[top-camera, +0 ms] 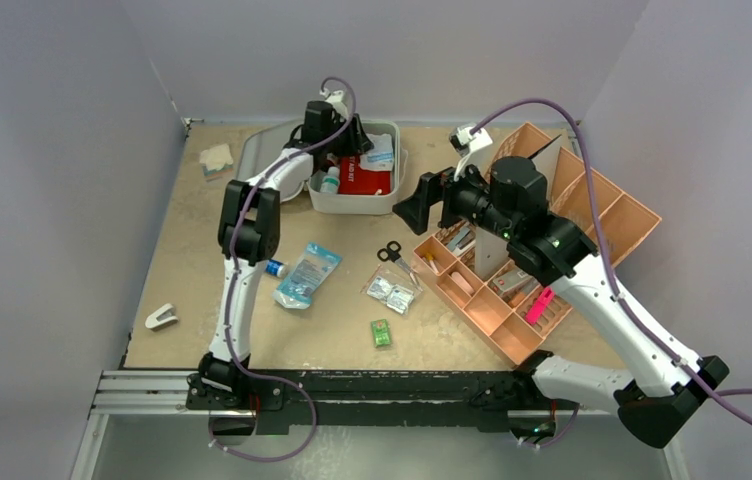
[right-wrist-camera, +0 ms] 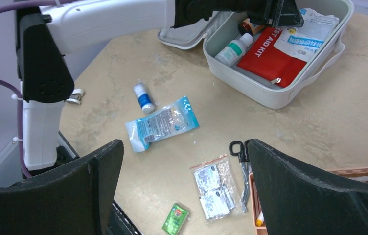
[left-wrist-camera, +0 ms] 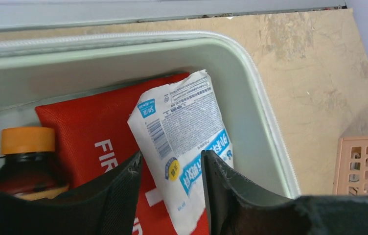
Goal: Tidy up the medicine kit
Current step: Adjust the medical item in the medicine box, then pick up the medical item at the center of the board.
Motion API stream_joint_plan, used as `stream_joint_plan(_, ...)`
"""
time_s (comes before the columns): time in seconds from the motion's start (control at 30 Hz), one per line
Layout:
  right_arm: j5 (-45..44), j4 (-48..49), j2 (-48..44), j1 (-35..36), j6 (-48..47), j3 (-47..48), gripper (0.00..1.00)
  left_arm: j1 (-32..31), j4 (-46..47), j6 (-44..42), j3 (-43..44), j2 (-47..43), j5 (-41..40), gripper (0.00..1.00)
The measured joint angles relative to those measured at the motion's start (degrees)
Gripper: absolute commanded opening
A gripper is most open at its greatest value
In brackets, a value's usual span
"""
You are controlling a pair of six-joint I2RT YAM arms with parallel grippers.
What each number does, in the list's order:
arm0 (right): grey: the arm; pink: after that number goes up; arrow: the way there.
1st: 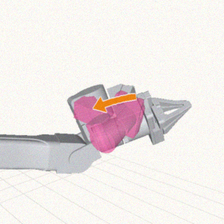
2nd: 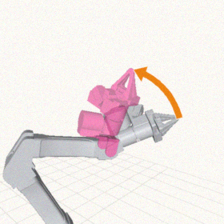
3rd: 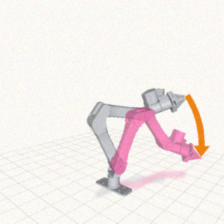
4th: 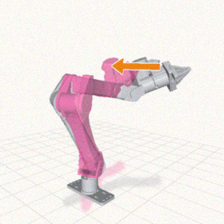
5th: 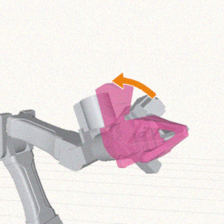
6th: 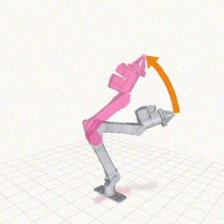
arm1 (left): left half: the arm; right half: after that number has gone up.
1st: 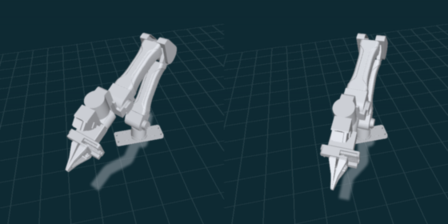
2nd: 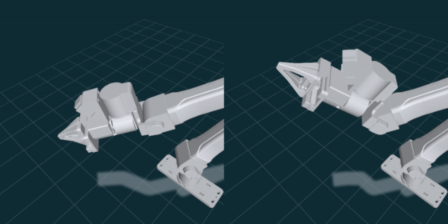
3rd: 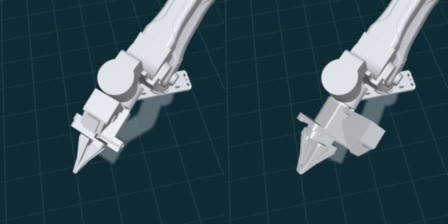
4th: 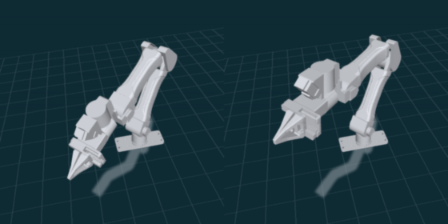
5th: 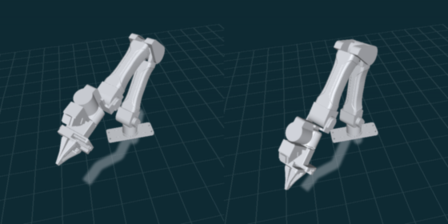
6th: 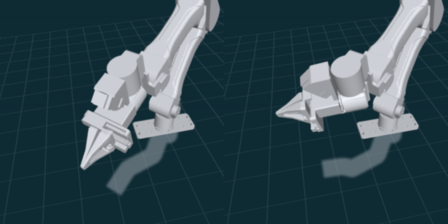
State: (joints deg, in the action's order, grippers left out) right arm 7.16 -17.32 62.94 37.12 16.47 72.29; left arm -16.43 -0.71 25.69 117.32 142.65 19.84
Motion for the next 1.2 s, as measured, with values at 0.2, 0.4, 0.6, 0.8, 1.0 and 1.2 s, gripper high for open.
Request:
stream_joint_plan(0.2,0.2,-0.1,-1.6,0.0,0.1,-0.3,0.99,-0.1,-6.3,-4.0,0.0,-6.1,-1.7,0.48)
stream_joint_plan(0.4,0.1,0.0,-4.2,0.0,0.5,-0.7,0.99,-0.2,-13.9,-6.4,-2.9,-14.8,-2.1,0.48)
stream_joint_plan(0.6,-0.5,-2.5,-5.2,0.0,1.1,-1.1,0.99,-0.2,-24.7,-8.9,-13.6,-28.5,-2.7,0.48)
stream_joint_plan(0.8,-1.6,-4.6,-6.6,0.0,1.9,-2.3,0.99,-0.6,-36.8,-11.4,-27.4,-41.4,-4.7,0.48)
stream_joint_plan(1.0,-1.6,-4.6,-10.3,0.0,2.0,-4.5,0.99,-2.3,-45.0,-11.8,-41.6,-50.8,-8.2,0.50)
stream_joint_plan(1.2,-1.6,-4.5,-11.2,0.0,2.0,-5.0,0.99,-5.8,-48.2,-11.8,-47.8,-53.4,-11.2,0.50)
